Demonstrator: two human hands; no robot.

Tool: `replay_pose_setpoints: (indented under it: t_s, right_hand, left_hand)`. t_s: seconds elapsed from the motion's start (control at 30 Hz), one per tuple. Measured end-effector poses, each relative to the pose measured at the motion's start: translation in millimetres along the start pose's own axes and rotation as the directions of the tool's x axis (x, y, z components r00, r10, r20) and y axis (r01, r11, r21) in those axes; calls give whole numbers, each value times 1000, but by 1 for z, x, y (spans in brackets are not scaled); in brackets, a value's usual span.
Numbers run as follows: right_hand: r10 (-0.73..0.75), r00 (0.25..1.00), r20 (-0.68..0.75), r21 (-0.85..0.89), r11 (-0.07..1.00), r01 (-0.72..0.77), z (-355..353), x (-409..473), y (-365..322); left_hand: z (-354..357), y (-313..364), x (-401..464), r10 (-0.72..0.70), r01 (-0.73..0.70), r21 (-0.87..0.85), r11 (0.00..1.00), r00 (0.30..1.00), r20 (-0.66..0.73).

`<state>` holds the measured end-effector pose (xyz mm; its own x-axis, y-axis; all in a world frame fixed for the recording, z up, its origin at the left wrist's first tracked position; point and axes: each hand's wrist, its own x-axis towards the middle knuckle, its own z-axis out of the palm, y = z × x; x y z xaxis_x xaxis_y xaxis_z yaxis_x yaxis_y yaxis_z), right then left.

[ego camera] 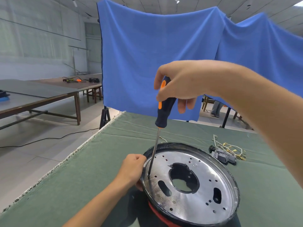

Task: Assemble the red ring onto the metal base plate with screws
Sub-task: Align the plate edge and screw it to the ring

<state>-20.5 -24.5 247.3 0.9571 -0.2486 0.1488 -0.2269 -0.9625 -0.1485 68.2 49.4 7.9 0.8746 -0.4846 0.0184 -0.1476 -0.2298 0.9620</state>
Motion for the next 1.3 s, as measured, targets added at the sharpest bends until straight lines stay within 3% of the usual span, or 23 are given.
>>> replay_pose_setpoints:
  t_s: [0.13, 0.23, 0.27, 0.37, 0.5, 0.6, 0.73, 0.77, 0.87, 0.9, 1.0, 1.13, 1.3]
  right_hand:
    - [0, 991, -136, -162, 987, -22, 3, 2, 3]
    - [2, 1000, -5, 20, 1000, -2, 1, -1, 0]
    - [-8, 1000, -21, 13, 1000, 8, 1, -1, 1]
    - [-10, 990, -143, -160, 987, -13, 3, 2, 2]
    - [9, 1000, 18, -17, 1000, -9, 0, -1, -2]
    - [9, 992, -128, -198, 980, -34, 2, 5, 2]
    - [27, 1000, 11, 21, 999, -28, 2, 4, 2]
    - [18, 1000, -9, 29, 999, -17, 2, 3, 2]
    - [-2, 982, -187, -208, 977, -38, 5, 6, 5]
    - [6, 984, -177, -217, 975, -45, 6, 5, 4]
    - [9, 1000, -30, -42, 999, -10, 4, 3, 0]
    - [-15, 984, -177, -200, 980, -21, 5, 5, 1]
    - [4, 999, -38, -21, 1000, -5, 4, 2, -2]
  left_hand:
    - [0, 0, -1, 11, -11, 10, 1000, 1000, -6]
    - [1, 1, -1, 12, -12, -3, 1000, 1000, -6]
    - [0, 1, 0, 11, -11, -1, 1000, 1000, -6]
    - [1, 1, -1, 13, -13, 4, 1000, 1000, -2]
    - [0, 1, -1, 11, -11, -2, 1000, 1000, 5]
    - [0, 1, 0, 10, -10, 2, 1000, 1000, 3]
    - [-2, 0, 0, 17, -17, 2, 1000, 1000, 1]
    - [-2, 0, 1, 17, -17, 5, 1000, 1000, 4]
    - [-1, 0, 1, 15, -15, -1, 1000, 1000, 2]
    - [-1, 0, 1, 12, -12, 3, 1000, 1000, 3]
    - [-1, -2, 1, 7, -7, -12, 1000, 1000, 1]
    - [-1, -1, 0, -1, 2, -11, 1000, 1000, 8]
    - [-2, 0, 0, -1, 1, -4, 1000, 1000, 9]
